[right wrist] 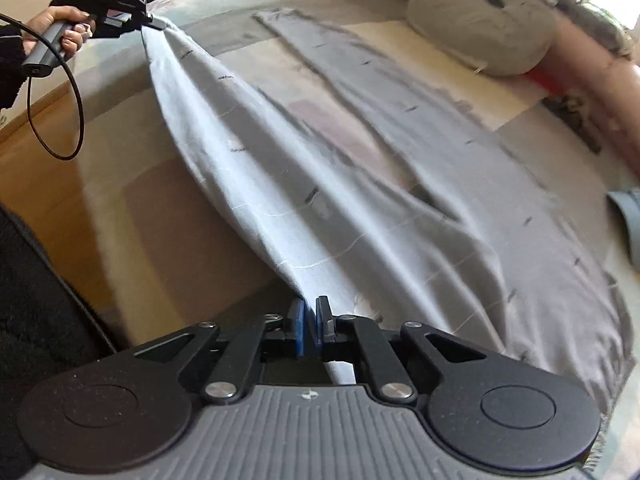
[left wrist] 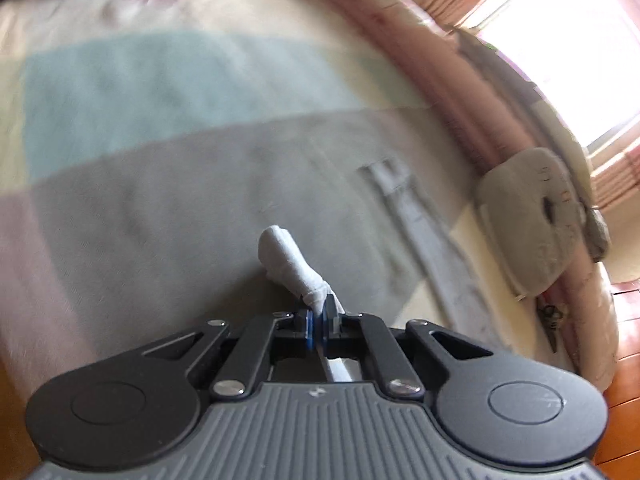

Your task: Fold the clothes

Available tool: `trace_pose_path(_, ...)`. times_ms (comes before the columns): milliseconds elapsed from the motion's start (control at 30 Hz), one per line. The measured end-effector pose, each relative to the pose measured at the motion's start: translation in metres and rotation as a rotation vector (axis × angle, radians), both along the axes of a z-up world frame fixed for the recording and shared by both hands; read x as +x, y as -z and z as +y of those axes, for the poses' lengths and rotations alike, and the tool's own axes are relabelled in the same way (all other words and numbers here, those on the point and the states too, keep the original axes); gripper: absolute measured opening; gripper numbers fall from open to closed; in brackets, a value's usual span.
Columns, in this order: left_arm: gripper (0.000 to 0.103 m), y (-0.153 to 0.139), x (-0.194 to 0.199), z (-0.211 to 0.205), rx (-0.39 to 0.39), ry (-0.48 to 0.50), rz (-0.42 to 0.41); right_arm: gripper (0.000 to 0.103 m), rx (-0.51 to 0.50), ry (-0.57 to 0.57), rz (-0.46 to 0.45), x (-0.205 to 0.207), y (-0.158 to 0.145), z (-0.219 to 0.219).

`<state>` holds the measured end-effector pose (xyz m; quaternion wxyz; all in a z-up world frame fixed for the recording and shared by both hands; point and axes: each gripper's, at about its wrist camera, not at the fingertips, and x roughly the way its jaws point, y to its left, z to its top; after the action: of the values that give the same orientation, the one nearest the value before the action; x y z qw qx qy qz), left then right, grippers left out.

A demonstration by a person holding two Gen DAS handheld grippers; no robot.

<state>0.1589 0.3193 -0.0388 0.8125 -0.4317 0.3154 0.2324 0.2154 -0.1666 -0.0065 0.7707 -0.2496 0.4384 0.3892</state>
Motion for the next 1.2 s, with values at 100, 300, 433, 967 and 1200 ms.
trace_pose_path(100, 0.004, 0.020, 0.000, 0.002, -0.023, -0.016, 0.052, 0.017, -0.022, 0.025, 0.007, -0.006, 0.007, -0.008)
trace_pose_path(300, 0.005, 0.028, 0.004, 0.000, -0.009, -0.016, 0.059, 0.030, 0.017, 0.263, 0.063, -0.021, 0.011, -0.064)
trace_pose_path(433, 0.006, 0.029, 0.004, -0.001, -0.008, -0.017, 0.062, 0.035, 0.170, 0.553, 0.156, -0.033, 0.022, -0.124)
trace_pose_path(967, 0.004, 0.019, 0.014, -0.013, 0.062, -0.008, 0.149, 0.003, 0.803, 1.220, 0.278, -0.041, 0.084, -0.228)
trace_pose_path(1200, 0.004, -0.012, -0.003, -0.010, 0.085, 0.009, 0.143, 0.003, 0.685, 1.136, 0.263, -0.056, 0.049, -0.225)
